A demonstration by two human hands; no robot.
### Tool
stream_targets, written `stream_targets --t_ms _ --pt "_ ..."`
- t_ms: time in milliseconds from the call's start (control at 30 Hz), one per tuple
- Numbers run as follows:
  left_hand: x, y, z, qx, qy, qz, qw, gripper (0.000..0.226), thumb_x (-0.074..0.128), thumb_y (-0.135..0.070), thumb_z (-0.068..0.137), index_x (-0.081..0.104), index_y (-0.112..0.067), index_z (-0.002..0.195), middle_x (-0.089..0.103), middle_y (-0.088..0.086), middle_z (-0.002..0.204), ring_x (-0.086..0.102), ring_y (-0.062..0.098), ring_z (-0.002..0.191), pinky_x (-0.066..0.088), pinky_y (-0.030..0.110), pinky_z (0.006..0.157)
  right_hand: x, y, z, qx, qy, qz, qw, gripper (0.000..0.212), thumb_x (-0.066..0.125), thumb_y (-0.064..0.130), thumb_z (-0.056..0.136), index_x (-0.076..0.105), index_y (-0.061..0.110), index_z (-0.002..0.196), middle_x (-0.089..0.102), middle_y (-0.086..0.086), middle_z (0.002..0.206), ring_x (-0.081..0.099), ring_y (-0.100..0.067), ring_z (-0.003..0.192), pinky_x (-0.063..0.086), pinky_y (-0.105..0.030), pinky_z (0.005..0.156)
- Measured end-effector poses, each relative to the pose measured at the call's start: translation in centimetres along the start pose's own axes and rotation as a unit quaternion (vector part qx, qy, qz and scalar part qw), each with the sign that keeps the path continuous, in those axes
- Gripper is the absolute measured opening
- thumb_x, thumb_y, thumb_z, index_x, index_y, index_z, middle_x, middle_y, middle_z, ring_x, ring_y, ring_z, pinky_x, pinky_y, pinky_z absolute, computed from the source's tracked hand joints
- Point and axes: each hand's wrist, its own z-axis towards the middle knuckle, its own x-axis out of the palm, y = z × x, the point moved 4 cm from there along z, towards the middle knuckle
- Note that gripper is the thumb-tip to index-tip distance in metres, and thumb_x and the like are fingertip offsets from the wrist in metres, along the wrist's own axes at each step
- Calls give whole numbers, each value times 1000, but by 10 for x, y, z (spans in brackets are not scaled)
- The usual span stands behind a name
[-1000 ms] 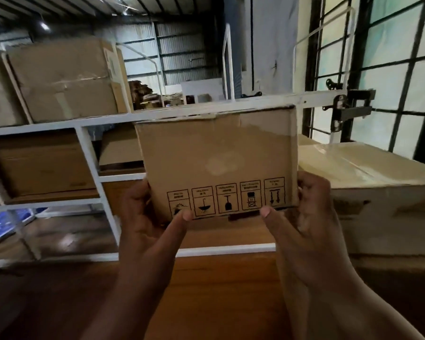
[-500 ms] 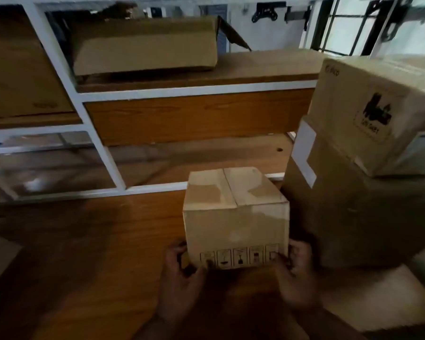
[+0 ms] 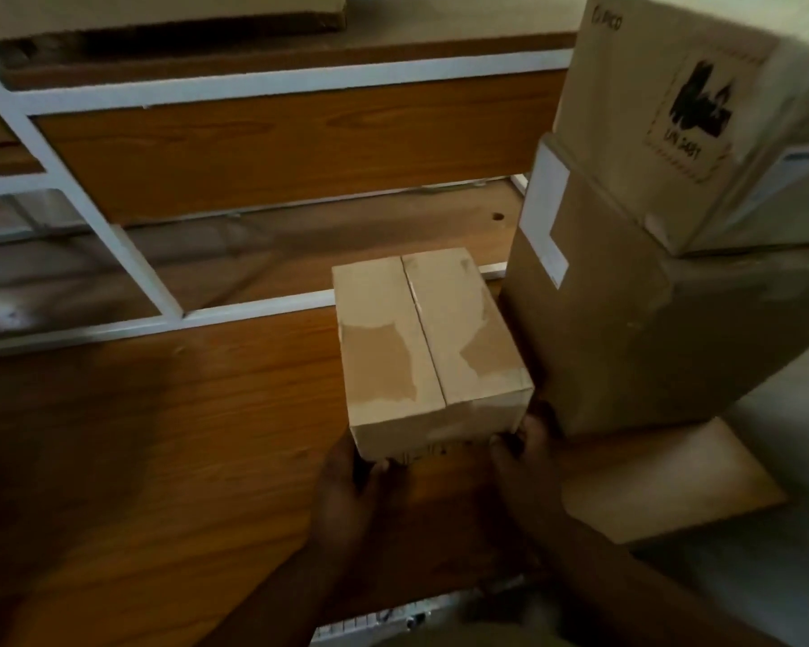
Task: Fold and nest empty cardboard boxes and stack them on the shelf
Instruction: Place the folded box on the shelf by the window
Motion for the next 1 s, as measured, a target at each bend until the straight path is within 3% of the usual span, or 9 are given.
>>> stream_targets --t_ms 133,233,333,400,533,600,767,867,1000 --pt "21 -22 31 37 33 -4 999 58 70 -27 105 47 -40 156 58 -39 143 58 -11 129 52 11 100 -7 12 36 52 -18 -37 998 86 70 29 105 17 25 173 55 -10 155 58 -37 134 50 -46 103" --pt "36 -39 53 13 38 26 999 57 77 -38 99 54 -43 151 68 -29 133 66 -8 117 57 18 90 -10 24 63 116 -14 -52 992 88 64 33 109 5 23 174 66 -7 127 69 -35 107 50 -39 76" --pt "50 -39 71 -14 26 96 995 44 78 -50 92 64 -41 133 73 -22 115 70 1 103 60 27 83 -17 21 91 147 -29 -31 988 72 57 40 110 23 23 171 60 -2 90 58 -21 66 46 -37 60" --pt "56 -37 73 -38 23 101 994 46 76 -59 86 66 -40 127 74 -20 113 71 4 101 59 26 80 -26 20 103 136 -27 -46 989 57 54 41 110 39 25 163 57 0 88 64 -25 74 54 -38 69" --pt "64 -51 70 -56 -5 108 993 46 79 -51 89 69 -28 127 74 -11 116 71 17 104 49 25 78 -47 25 93 100 43 -84 991 71 56 33 112 17 27 172 59 -5 147 64 -30 110 52 -35 73" --pt "70 -56 61 -77 -32 110 990 43 77 -37 95 65 -23 134 72 -3 121 69 24 108 48 33 83 -58 16 82 44 58 -110 991 76 62 31 109 19 22 172 55 -8 154 64 -31 123 49 -32 82" --pt "94 -76 13 -90 -62 220 969 48 78 -34 91 67 -19 135 72 8 129 71 27 118 53 34 97 -96 -25 41 7 126 -86 988 74 72 29 103 27 45 160 59 10 148 63 -16 132 48 -26 107" --pt "130 -100 -13 -56 18 257 965 30 64 -26 85 84 -21 106 81 3 107 77 13 101 53 23 81 -129 -19 24 -23 120 -115 986 46 69 8 103 52 32 138 63 21 120 65 -2 113 40 0 87" --pt "170 -133 -35 -50 91 229 968 31 68 -45 88 75 -27 112 71 -4 116 69 17 107 47 24 81 -174 -21 12 -11 72 -98 992 27 72 14 100 70 40 96 74 13 99 72 -18 104 53 -27 90"
